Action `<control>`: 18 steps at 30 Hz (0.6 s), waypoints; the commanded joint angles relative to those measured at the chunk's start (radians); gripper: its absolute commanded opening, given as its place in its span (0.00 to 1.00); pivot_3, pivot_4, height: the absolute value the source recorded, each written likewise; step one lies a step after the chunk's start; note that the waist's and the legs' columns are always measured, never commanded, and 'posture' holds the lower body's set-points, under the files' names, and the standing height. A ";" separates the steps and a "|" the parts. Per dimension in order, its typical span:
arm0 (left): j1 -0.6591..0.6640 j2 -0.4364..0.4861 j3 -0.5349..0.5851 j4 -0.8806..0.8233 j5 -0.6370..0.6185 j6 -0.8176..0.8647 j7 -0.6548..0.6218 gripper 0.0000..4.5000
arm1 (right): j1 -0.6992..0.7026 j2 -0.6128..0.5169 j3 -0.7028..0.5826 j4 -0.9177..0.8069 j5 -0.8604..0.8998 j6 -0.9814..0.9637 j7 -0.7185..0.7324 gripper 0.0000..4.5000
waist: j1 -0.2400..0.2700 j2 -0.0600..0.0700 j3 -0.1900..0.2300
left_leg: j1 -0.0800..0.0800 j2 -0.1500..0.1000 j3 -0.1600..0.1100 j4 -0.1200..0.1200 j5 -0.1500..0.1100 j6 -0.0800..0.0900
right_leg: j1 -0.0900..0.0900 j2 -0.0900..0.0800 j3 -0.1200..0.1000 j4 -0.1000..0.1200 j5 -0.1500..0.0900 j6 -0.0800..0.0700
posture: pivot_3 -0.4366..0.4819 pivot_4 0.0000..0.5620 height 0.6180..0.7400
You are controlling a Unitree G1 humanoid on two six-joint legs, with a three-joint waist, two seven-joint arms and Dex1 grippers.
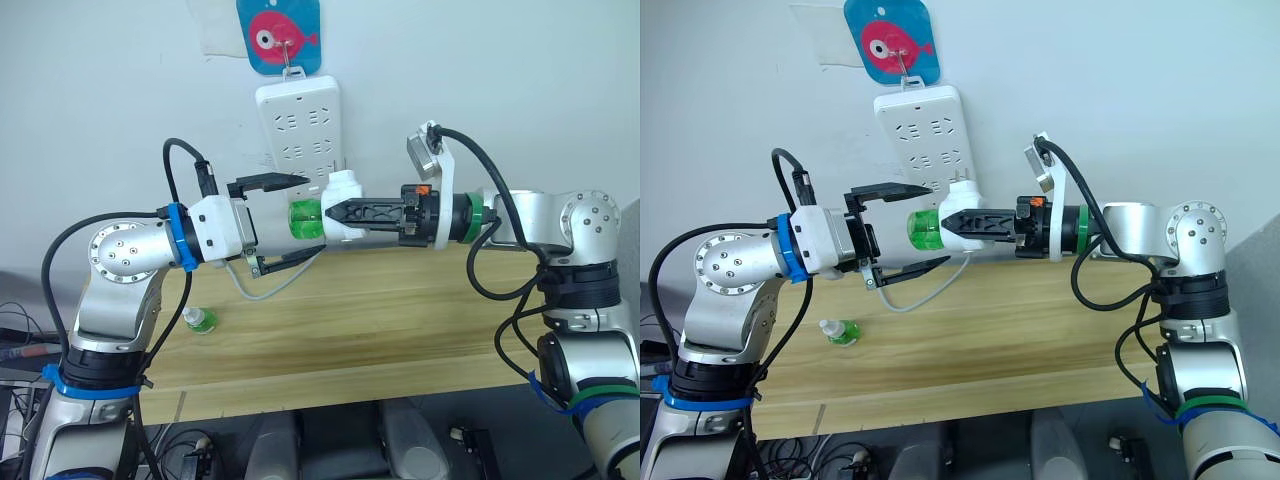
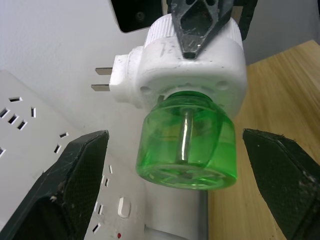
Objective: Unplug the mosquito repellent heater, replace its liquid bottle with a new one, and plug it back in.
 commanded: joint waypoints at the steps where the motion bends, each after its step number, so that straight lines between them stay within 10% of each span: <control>1: 0.000 0.002 0.005 -0.010 -0.024 -0.020 -0.008 0.91 | -0.014 0.002 -0.041 -0.030 0.034 -0.007 -0.001 0.67 | 0.000 0.000 0.000 | 0.000 0.000 0.000 0.000 0.000 0.000 | 0.000 0.000 0.000 0.000 0.000 0.000 | 0.29 0.46 0.92; 7: -0.002 0.005 0.007 0.002 -0.038 -0.021 -0.023 0.52 | -0.014 0.013 -0.048 -0.031 0.034 -0.009 -0.013 0.67 | 0.000 0.000 0.000 | 0.000 0.000 0.000 0.000 0.000 0.000 | 0.000 0.000 0.000 0.000 0.000 0.000 | 0.29 0.46 0.92; 18: 0.009 0.038 0.024 -0.050 -0.194 0.137 -0.100 0.50 | -0.019 -0.040 -0.019 -0.021 0.034 0.032 0.036 0.67 | -0.001 0.000 0.000 | 0.000 0.000 0.000 0.000 0.000 0.000 | 0.000 0.000 0.000 0.000 0.000 0.000 | 0.29 0.47 0.92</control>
